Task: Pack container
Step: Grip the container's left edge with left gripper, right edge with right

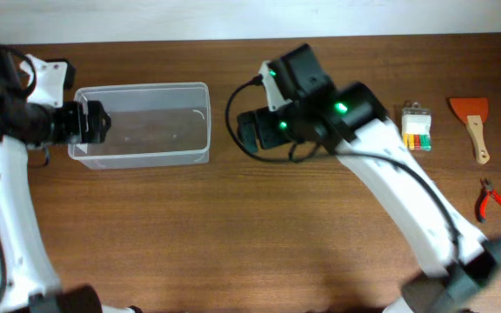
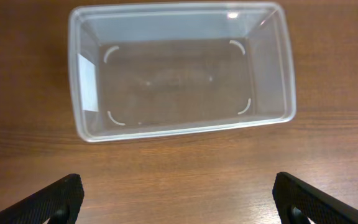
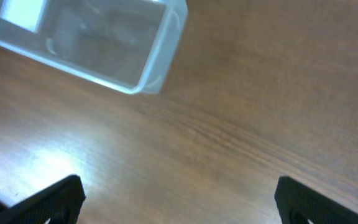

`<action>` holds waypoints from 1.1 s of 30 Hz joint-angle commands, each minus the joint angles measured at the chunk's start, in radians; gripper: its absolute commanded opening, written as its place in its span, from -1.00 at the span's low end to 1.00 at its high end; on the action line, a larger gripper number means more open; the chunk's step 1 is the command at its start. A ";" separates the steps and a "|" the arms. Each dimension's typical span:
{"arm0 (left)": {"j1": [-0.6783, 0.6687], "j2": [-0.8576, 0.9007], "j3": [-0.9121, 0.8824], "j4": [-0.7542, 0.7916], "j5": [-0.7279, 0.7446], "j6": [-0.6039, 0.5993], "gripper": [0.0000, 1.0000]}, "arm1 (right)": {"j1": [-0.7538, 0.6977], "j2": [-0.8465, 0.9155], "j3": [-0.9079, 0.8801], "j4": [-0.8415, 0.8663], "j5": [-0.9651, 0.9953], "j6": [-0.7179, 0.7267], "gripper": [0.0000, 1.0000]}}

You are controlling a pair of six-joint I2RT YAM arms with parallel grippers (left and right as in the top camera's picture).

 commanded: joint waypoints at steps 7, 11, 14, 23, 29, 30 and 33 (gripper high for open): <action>0.004 0.128 0.031 -0.030 0.031 0.007 0.98 | 0.010 0.303 0.267 -0.158 -0.010 0.008 0.97; 0.004 0.135 0.031 -0.030 0.031 0.007 0.99 | 0.011 0.305 0.266 -0.078 -0.027 0.009 0.97; 0.004 0.135 0.031 -0.030 0.031 0.007 0.98 | 0.021 0.311 0.266 0.014 -0.032 0.003 0.97; 0.004 0.135 0.031 -0.033 0.031 0.007 0.98 | 0.119 0.370 0.267 0.113 0.095 -0.014 0.97; 0.004 0.135 0.031 -0.063 0.031 0.007 0.99 | 0.125 0.408 0.267 0.113 0.131 0.058 0.97; 0.004 0.135 0.031 -0.066 0.031 0.007 0.98 | 0.125 0.414 0.267 0.112 0.131 0.064 0.97; 0.004 0.135 0.031 -0.079 0.031 0.007 0.99 | 0.124 0.447 0.267 0.109 0.131 0.092 0.97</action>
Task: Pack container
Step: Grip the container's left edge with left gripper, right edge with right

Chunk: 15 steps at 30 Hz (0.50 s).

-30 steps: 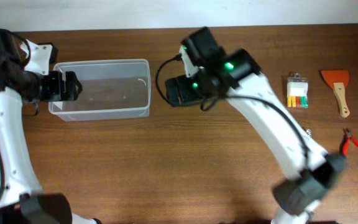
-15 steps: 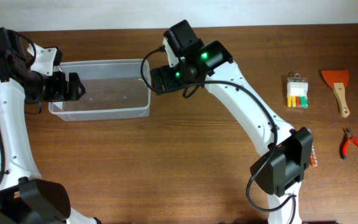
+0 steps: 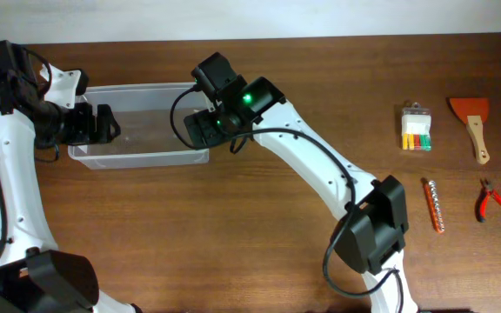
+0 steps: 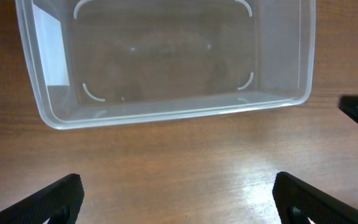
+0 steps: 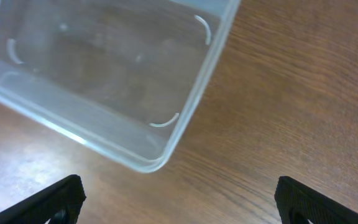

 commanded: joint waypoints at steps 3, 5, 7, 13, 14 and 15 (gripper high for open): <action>0.004 0.005 0.025 -0.024 0.019 0.007 0.99 | -0.006 0.066 0.022 -0.002 0.033 0.078 0.97; 0.004 0.005 0.025 -0.032 0.019 0.007 0.99 | -0.011 0.074 0.022 0.002 0.032 0.101 0.97; 0.005 0.005 0.025 -0.042 0.019 0.007 0.99 | -0.017 0.075 0.022 0.018 0.024 0.110 0.97; 0.004 0.005 0.025 -0.068 0.019 0.007 0.98 | -0.039 0.081 0.022 0.085 0.017 0.138 0.98; 0.005 0.005 0.025 -0.069 0.019 0.007 0.99 | -0.041 0.085 0.022 0.091 0.017 0.137 0.98; 0.004 0.005 0.025 -0.069 0.019 0.006 0.99 | -0.044 0.094 0.022 0.095 0.017 0.138 0.98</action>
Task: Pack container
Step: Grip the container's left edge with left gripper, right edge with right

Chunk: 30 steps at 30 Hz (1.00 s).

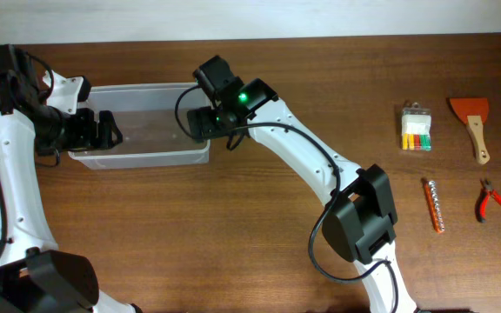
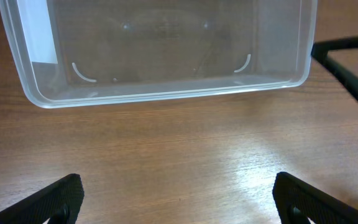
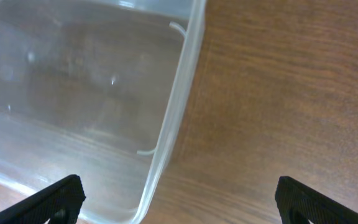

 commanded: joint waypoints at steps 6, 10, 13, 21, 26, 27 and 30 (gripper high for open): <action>0.004 0.005 0.025 -0.004 0.019 0.002 0.98 | -0.041 0.047 0.021 0.015 0.008 0.021 0.98; 0.005 0.005 0.025 -0.004 0.019 -0.005 0.98 | -0.067 0.053 0.021 0.016 0.008 0.021 0.98; 0.004 0.005 0.025 -0.004 0.019 -0.005 0.99 | -0.074 0.054 0.021 0.021 0.009 0.021 0.97; 0.005 0.005 0.025 -0.004 0.019 -0.005 0.99 | -0.072 0.054 0.021 0.043 0.004 0.019 0.98; 0.005 0.005 0.025 0.000 0.019 -0.004 0.98 | -0.071 0.054 0.022 0.050 -0.037 0.012 0.98; 0.004 0.005 0.025 0.000 0.018 -0.004 0.99 | -0.071 0.054 0.022 0.050 -0.037 0.012 0.98; 0.005 0.005 0.025 0.000 0.018 -0.004 0.99 | -0.071 0.054 0.022 0.052 -0.043 0.008 0.98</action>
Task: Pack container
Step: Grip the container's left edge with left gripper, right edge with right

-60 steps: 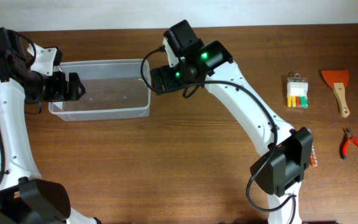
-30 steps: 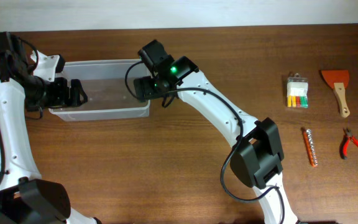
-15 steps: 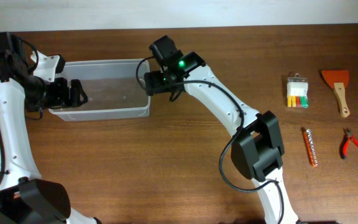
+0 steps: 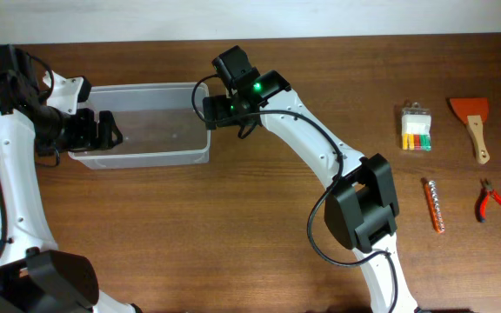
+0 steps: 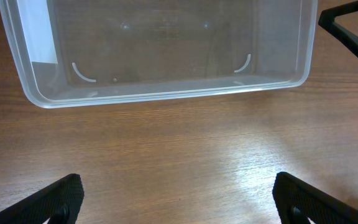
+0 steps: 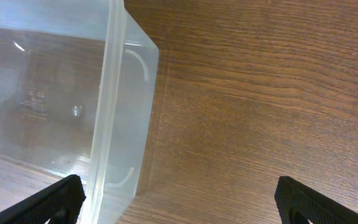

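Note:
An empty clear plastic container [image 4: 146, 130] lies at the table's back left. In the left wrist view the container [image 5: 160, 56] fills the top. My left gripper [image 5: 179, 198] is open over bare wood just beside its long wall, nothing between the fingers. In the overhead view the left gripper [image 4: 103, 129] sits at the container's left end. My right gripper [image 4: 210, 109] hovers at the container's right end, open and empty. In the right wrist view the right gripper [image 6: 179, 199] straddles the container's end wall [image 6: 114, 112] and the wood beside it.
At the right of the table lie a pack of coloured pieces [image 4: 417, 128], an orange scraper [image 4: 470, 118], red pliers [image 4: 493, 202] and a thin orange-striped rod [image 4: 434, 205]. The right gripper's black fingertip [image 5: 353, 28] shows at the top right of the left wrist view.
My right gripper has shifted right and toward the back, from over the container's right end to its end wall. The left gripper and the container have not moved.
First my right gripper was open over bare wood to the right of the container, my left one open at its left end. Then the right gripper was over the container's near right corner, then over its right end, now at its end wall. Both stayed open and empty.

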`<action>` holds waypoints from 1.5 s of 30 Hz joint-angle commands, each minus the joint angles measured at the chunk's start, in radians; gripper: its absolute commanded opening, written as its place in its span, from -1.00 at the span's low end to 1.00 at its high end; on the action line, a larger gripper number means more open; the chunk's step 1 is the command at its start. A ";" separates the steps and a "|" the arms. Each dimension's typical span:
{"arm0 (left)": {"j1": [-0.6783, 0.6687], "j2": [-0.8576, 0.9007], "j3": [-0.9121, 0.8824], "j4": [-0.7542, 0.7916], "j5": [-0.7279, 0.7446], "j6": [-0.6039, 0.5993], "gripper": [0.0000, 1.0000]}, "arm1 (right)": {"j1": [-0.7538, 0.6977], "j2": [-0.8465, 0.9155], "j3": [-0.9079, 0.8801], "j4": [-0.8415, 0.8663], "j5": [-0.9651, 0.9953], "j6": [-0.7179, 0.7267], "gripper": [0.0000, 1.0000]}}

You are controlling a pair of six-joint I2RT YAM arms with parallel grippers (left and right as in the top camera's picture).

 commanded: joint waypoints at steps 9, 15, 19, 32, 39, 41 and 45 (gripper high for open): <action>0.005 0.005 0.025 0.021 0.018 -0.004 0.99 | 0.044 0.012 0.021 0.012 -0.003 -0.051 0.98; 0.005 0.005 0.025 0.023 0.018 -0.003 0.99 | 0.061 0.028 0.021 0.001 0.034 -0.070 0.98; 0.005 0.005 0.025 0.023 0.018 -0.003 0.98 | 0.069 0.047 0.021 -0.014 0.045 -0.070 0.97; 0.005 0.005 0.025 0.045 0.018 -0.003 0.99 | 0.071 0.064 0.021 -0.038 0.070 -0.070 0.86; 0.005 0.005 0.025 0.045 0.018 -0.003 0.99 | 0.071 0.065 0.021 -0.015 0.070 -0.070 0.39; 0.005 0.005 0.025 0.045 0.018 -0.003 0.99 | 0.071 0.065 0.021 -0.006 0.070 -0.070 0.35; 0.005 0.005 0.025 0.045 0.018 -0.003 0.99 | 0.071 0.065 0.021 0.011 0.070 -0.070 0.04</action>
